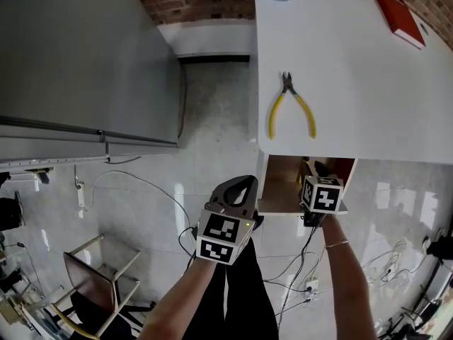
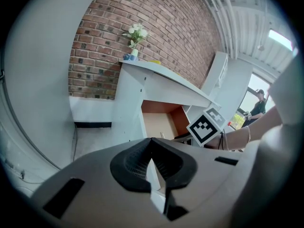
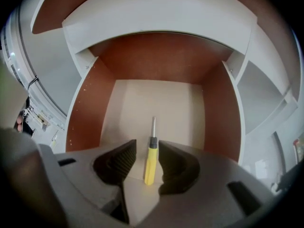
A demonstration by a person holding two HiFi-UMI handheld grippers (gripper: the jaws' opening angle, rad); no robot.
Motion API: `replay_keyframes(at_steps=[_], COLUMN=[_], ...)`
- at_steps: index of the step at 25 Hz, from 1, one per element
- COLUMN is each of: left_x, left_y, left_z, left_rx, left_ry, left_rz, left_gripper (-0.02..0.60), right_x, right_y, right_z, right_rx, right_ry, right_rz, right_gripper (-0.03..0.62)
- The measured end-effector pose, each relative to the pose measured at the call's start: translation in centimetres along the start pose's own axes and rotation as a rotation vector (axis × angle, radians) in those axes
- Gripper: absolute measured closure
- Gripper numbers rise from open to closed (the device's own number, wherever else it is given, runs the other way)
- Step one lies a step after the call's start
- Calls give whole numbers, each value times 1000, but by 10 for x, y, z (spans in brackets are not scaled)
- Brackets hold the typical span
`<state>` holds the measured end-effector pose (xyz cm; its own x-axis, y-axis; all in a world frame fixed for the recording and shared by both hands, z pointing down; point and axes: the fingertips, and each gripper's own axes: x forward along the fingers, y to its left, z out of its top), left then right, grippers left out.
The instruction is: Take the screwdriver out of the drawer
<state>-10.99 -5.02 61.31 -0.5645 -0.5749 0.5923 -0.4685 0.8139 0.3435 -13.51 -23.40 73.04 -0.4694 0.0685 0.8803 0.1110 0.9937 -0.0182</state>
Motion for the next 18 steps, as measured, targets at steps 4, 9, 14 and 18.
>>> replay_keyframes(at_steps=[4,9,14,18], left_x=[5,11,15,15], left_y=[-1,2,9,12], left_z=[-4,-7,-5,-4], left_rx=[-8,-3,-9,-21], left_ry=[4,4,1,-3], left_rz=[2,12,29,40], left_gripper=[588,588,588,588], right_x=[12,22,31,37], right_y=[-6,-8,-10,-12], right_z=[-6,-9,-9,-10], right_rx=[36,40,18,19], right_ry=[30,58,71,86], right_rz=[-9,1,-2,-1], right_gripper=[447,447,447,447])
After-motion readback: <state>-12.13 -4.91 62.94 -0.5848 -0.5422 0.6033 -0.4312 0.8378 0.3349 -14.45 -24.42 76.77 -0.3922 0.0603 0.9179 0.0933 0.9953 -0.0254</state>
